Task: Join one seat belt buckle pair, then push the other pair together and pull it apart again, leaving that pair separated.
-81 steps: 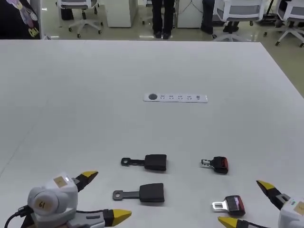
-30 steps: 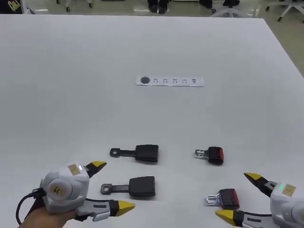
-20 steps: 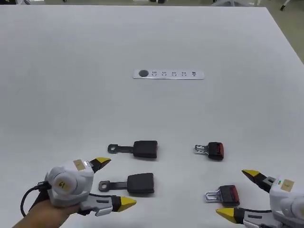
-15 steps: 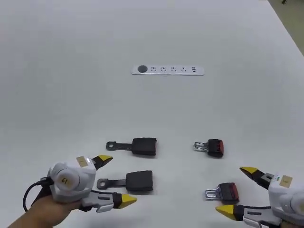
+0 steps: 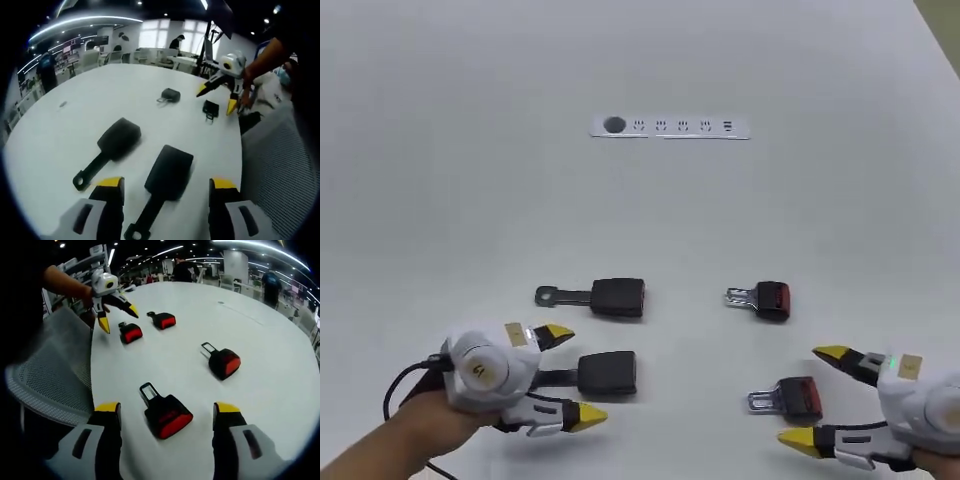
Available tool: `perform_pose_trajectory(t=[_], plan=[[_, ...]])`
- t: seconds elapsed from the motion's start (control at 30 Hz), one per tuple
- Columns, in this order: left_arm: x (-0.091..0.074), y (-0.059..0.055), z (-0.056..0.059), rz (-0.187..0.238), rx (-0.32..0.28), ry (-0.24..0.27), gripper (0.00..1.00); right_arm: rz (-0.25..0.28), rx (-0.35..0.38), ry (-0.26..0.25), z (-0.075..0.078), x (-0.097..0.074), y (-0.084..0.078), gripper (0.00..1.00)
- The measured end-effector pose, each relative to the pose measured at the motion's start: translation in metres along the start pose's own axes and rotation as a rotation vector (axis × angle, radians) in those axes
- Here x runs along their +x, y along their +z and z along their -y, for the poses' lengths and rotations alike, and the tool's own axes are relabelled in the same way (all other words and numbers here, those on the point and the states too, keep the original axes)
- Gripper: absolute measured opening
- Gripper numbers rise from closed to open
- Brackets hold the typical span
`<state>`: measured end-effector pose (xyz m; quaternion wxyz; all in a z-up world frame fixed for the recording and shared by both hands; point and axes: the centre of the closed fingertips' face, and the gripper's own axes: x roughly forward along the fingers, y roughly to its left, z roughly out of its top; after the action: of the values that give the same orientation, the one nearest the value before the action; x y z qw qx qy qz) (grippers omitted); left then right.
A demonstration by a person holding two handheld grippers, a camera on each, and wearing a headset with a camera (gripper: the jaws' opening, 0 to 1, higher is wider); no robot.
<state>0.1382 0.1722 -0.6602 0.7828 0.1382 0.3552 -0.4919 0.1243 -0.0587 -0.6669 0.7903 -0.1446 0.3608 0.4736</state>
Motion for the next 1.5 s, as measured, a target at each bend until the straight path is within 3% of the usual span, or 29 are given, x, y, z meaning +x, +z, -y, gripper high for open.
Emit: perform_pose_trajectory(t=[0.1,0.17,0.4,0.53,0.6,0.63,0.67,0.73,0.8,0.87,0.93,1.13,1.5], plan=[[0.004,0.000,-0.002,0.004,0.001,-0.014,0.68,-0.016,-0.011,0.021,-0.001,0.001,-0.003,0.73],[0.007,-0.003,-0.002,-0.026,0.022,-0.026,0.67,-0.032,-0.027,0.035,0.000,0.002,-0.007,0.72],[0.014,-0.005,-0.005,-0.053,0.043,-0.054,0.64,-0.100,-0.083,0.077,0.000,0.007,-0.019,0.64],[0.016,-0.010,-0.003,-0.079,0.101,-0.082,0.59,-0.110,-0.151,0.099,0.001,0.007,-0.022,0.62],[0.018,-0.018,-0.001,-0.125,0.180,-0.105,0.58,-0.112,-0.159,0.108,0.002,0.007,-0.023,0.60],[0.022,-0.014,-0.002,-0.100,0.220,-0.112,0.58,-0.117,-0.173,0.111,0.003,0.007,-0.023,0.59],[0.021,-0.017,-0.001,-0.116,0.187,-0.110,0.57,-0.120,-0.185,0.111,0.004,0.007,-0.024,0.58],[0.023,-0.016,-0.005,-0.115,0.186,-0.109,0.54,-0.125,-0.209,0.123,0.005,0.007,-0.025,0.56],[0.025,-0.018,-0.006,-0.134,0.259,-0.114,0.49,-0.131,-0.222,0.129,0.005,0.007,-0.025,0.54],[0.026,-0.017,-0.007,-0.134,0.283,-0.124,0.46,-0.137,-0.233,0.132,0.006,0.008,-0.025,0.51],[0.027,-0.019,-0.011,-0.142,0.288,-0.115,0.41,-0.138,-0.241,0.134,0.007,0.008,-0.025,0.48],[0.028,-0.022,-0.006,-0.151,0.382,-0.179,0.34,-0.148,-0.288,0.127,0.004,0.010,-0.025,0.38],[0.027,-0.026,-0.004,-0.172,0.387,-0.189,0.33,-0.120,-0.243,0.068,0.006,0.011,-0.020,0.36]])
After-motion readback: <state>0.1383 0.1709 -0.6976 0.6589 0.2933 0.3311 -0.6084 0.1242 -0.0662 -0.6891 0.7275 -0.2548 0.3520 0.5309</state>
